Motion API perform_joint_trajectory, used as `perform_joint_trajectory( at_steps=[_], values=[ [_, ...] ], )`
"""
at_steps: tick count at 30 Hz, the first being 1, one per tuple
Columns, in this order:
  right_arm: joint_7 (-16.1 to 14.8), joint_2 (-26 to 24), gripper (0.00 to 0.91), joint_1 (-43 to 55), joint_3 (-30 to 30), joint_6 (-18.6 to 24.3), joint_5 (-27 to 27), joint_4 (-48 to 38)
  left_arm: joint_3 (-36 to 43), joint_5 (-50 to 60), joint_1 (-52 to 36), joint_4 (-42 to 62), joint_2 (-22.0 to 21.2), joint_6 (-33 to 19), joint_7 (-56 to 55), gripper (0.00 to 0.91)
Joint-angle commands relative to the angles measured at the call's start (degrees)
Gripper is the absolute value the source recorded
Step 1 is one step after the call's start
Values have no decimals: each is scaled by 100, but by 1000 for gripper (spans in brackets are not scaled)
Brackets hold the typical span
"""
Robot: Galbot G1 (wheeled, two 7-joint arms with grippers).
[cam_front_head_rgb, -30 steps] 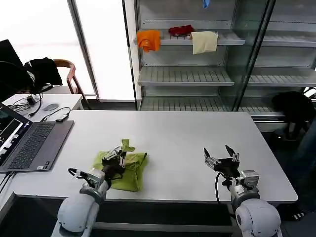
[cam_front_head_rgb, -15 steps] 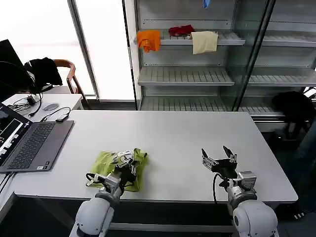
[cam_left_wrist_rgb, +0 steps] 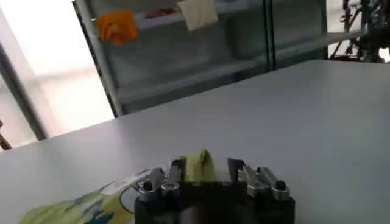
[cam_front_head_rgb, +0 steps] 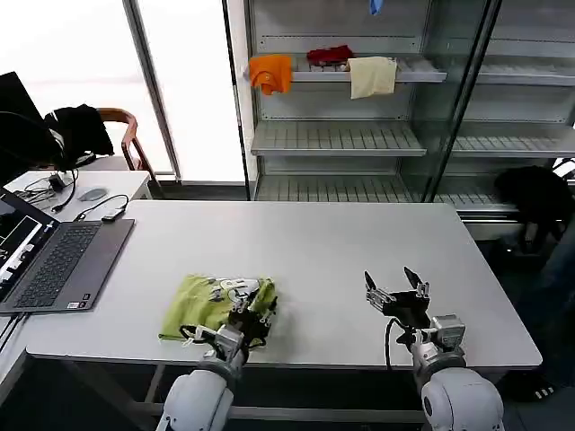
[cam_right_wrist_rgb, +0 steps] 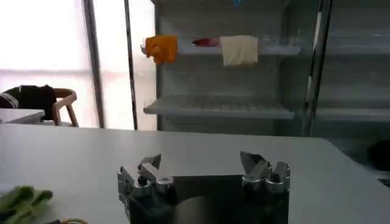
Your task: Fold and organize the clothes.
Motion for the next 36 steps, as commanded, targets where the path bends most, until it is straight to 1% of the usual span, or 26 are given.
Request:
perform_joint_trajectory(
  at_steps=[1, 3, 5, 6, 7, 9, 11, 12, 15, 17, 25, 30, 36],
  values=[
    [0, 6, 907, -16, -3, 1, -3, 24, -65, -509, -32, -656, -100, 21, -173, 907],
    [1, -1, 907, -16, -3, 1, -3, 23, -427, -855, -122, -820, 74, 23, -164, 907],
    [3, -12, 907, -11, -2, 1, -3, 6, -982, -1189, -201, -892, 287, 20, -106, 907],
    [4, -12, 907, -5, -3, 0, -3, -4, -1435, -1582, -241, -885, 449, 20, -75, 907],
    [7, -14, 907, -2, -10, 1, -3, -12, -1633, -1762, -249, -842, 536, 21, -60, 907],
    [7, -13, 907, 11, -29, 0, -8, -30, -2302, -2465, -228, -585, 794, 24, -37, 907],
    [9, -11, 907, 32, -54, 0, -11, -50, -2743, -2653, -166, -398, 983, 23, 10, 907],
    [15, -6, 907, 52, -77, -1, -16, -64, -2946, -2931, -81, -221, 1104, 23, 8, 907],
    [37, 36, 907, 142, -185, -13, -52, -109, -3116, -3092, 149, 186, 1269, -15, 17, 907],
    [47, 57, 907, 184, -249, -21, -77, -128, -3102, -3081, 250, 323, 1306, -107, 31, 907],
    [45, 150, 907, 197, -425, -12, -241, -145, -2586, -2539, 147, 756, 1012, -165, 6, 907],
    [37, 102, 907, 142, -325, -7, -231, -100, -2362, -2445, 68, 917, 930, -173, 40, 907],
    [10, 59, 907, 37, -162, 17, -198, -41, -2291, -2330, -6, 1106, 890, -214, 74, 907]
  ],
)
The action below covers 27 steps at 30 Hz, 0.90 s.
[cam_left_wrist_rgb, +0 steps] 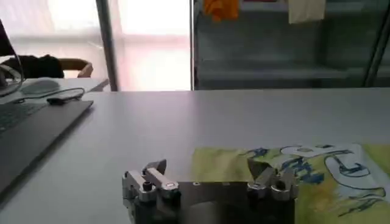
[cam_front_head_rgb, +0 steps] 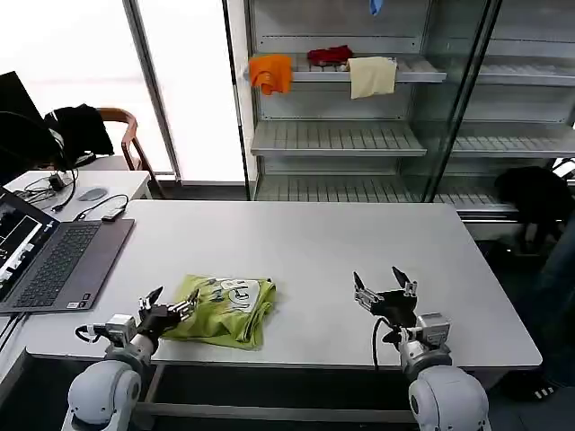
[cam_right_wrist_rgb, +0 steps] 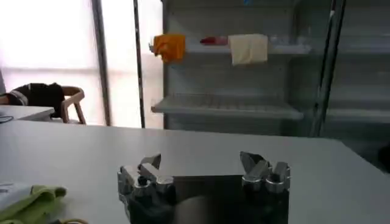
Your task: Fold and organize the clothes.
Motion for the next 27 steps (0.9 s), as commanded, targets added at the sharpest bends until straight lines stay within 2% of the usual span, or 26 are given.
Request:
perform_joint_trajectory(
  at_steps=[1, 6, 7, 8, 9, 10, 11, 12, 14, 27],
  values=[
    [-16, -25, 907, -67, 107, 21, -6, 31, 11, 17, -15, 462, 29, -46, 72, 907],
    [-17, -25, 907, -78, 115, 34, -3, 31, 9, -131, 12, 428, -3, 62, 159, 907],
    [-15, -23, 907, -73, 109, 34, -5, 29, 13, -153, 30, 415, -8, 76, 185, 806],
    [-14, -23, 907, -70, 103, 34, -4, 28, 13, -170, 44, 403, -20, 83, 203, 645],
    [-12, -20, 907, -62, 94, 35, -5, 27, 10, -195, 56, 382, -29, 88, 232, 554],
    [-12, -19, 907, -60, 91, 35, -5, 26, 8, -231, 69, 365, -33, 96, 242, 302],
    [-9, -15, 907, -54, 87, 35, -5, 25, 4, -274, 80, 338, -36, 120, 257, 131],
    [-9, -16, 907, -53, 85, 34, -6, 25, -3, -302, 82, 333, -38, 137, 260, 81],
    [-9, -18, 907, -53, 77, 35, -6, 29, -15, -348, 86, 309, -43, 187, 253, 20],
    [-4, -37, 907, -81, 88, 63, -4, 59, -95, -507, 59, 331, -7, 193, 282, 20]
  ],
)
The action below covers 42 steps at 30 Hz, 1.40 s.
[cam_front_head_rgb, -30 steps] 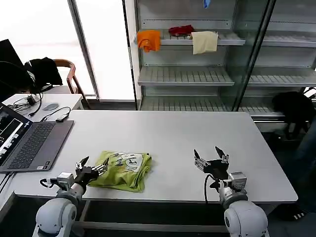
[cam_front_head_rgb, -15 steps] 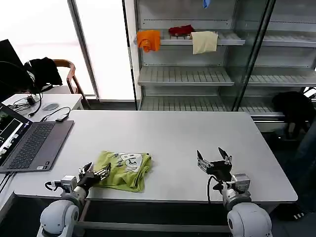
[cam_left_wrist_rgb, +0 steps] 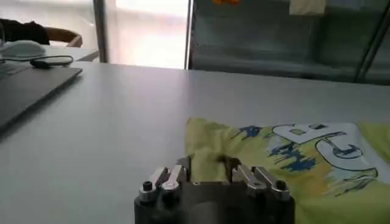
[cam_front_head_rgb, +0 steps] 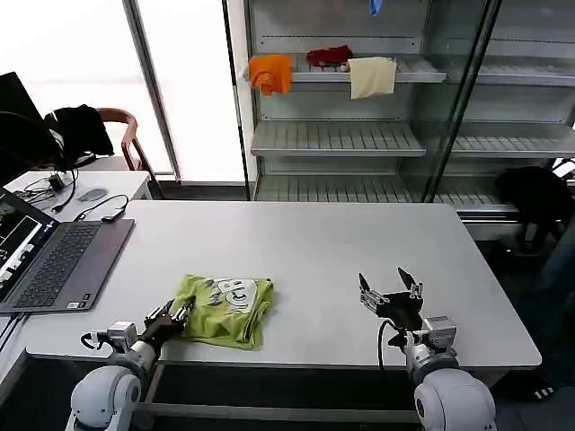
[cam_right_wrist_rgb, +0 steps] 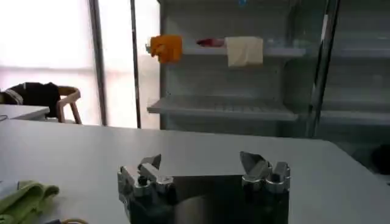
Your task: Fold and organize the clothes.
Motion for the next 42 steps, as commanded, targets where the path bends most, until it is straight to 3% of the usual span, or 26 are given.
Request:
perform_joint_trajectory(
  at_steps=[1, 6, 11, 16, 24, 31, 39, 42],
  values=[
    [8, 0, 907, -1, 0, 1, -4, 24, -12, -69, 7, 38, 21, 45, 63, 20],
    [13, -5, 907, -3, -5, 1, -4, 54, 8, 133, 24, 23, 22, 11, 74, 20],
    [13, -17, 907, -7, 7, 1, -3, 57, -52, 806, 79, -98, 17, -804, 105, 10],
    [12, -31, 907, -14, 26, 7, 4, 47, -473, 1348, 9, -289, 145, -1150, 226, 10],
    [-1, -51, 907, -10, 31, 57, 23, -21, -1327, 2156, -155, 109, 1195, -1268, 946, 20],
    [-22, -18, 907, 12, -53, 131, 68, -159, -1908, 2158, -438, 423, 2086, -1110, 1314, 20],
    [-50, 23, 907, 64, -112, 274, 103, -364, -1978, 2089, -769, 208, 2693, -782, 1782, 20],
    [-49, 21, 907, 41, -82, 292, 177, -398, -1914, 2060, -869, -12, 2713, -563, 1827, 20]
  ],
)
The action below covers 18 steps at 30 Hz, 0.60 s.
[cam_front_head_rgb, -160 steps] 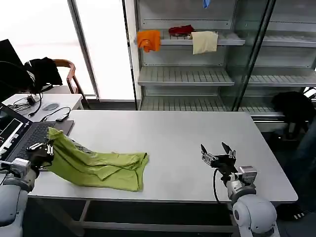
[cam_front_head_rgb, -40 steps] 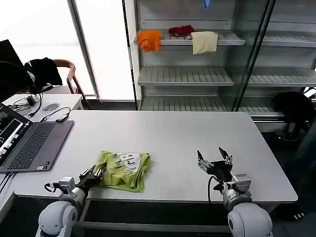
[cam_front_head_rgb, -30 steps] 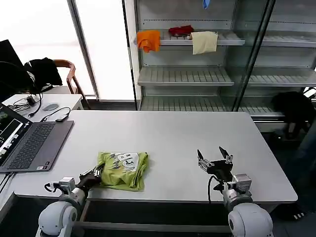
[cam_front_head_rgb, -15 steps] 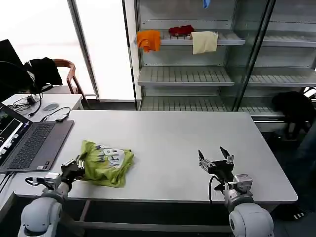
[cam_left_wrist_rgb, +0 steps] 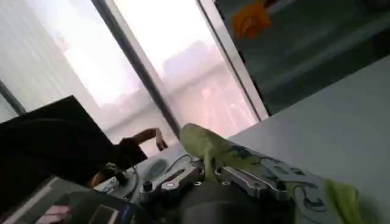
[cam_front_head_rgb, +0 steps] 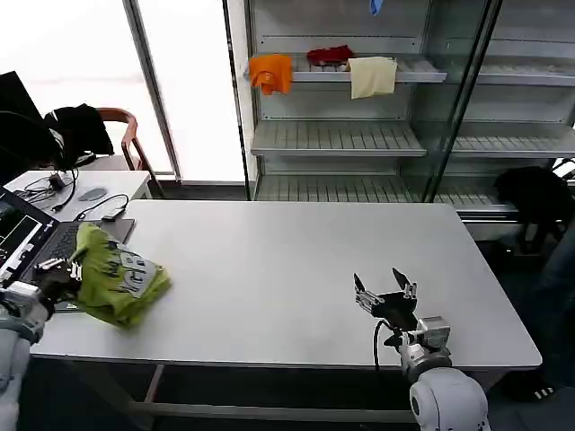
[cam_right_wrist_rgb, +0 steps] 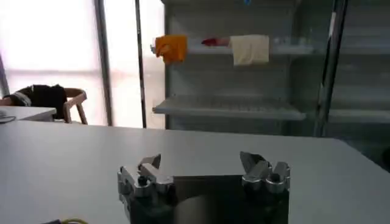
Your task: Fold and organize the clothes.
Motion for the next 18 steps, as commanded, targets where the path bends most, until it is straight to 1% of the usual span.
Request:
perform_joint_trajectory(
  at_steps=[1, 4, 5, 6, 8, 9, 10, 11, 13, 16, 18],
  values=[
    [-7, 3, 907, -35, 23, 92, 123, -163, -280, 162, -372, -306, 841, 433, 552, 20],
    [-34, -20, 907, -117, 118, 185, 189, -198, -78, 242, -174, -769, 317, 597, 525, 30],
    [-43, -32, 907, -148, 157, 216, 200, -221, 103, 428, -84, -866, -7, 588, 507, 20],
    [-52, -55, 907, -188, 192, 260, 215, -238, 346, 643, 22, -925, -320, 532, 483, 30],
    [-64, -128, 907, -266, 271, 333, 267, -273, 833, 976, 178, -1063, -1164, 491, 328, 20],
    [-66, -164, 907, -293, 315, 348, 292, -290, 1141, 1154, 220, -1070, -1437, 465, 276, 30],
    [-68, -195, 907, -305, 340, 360, 304, -305, 1330, 1246, 232, -1069, -1583, 464, 187, 20],
    [-65, -249, 907, -331, 404, 391, 356, -331, 1767, 1466, 229, -1086, -1883, 527, 81, 30],
    [-67, -304, 907, -359, 479, 405, 414, -352, 2317, 1842, 149, -1100, -2246, 679, -148, 30],
    [-67, -373, 907, -429, 580, 439, 508, -365, 2971, 2014, -20, -1057, -2553, 874, -269, 30],
    [-69, -412, 907, -470, 638, 458, 548, -366, 3259, 2025, -120, -964, -2681, 963, -348, 30]
  ],
)
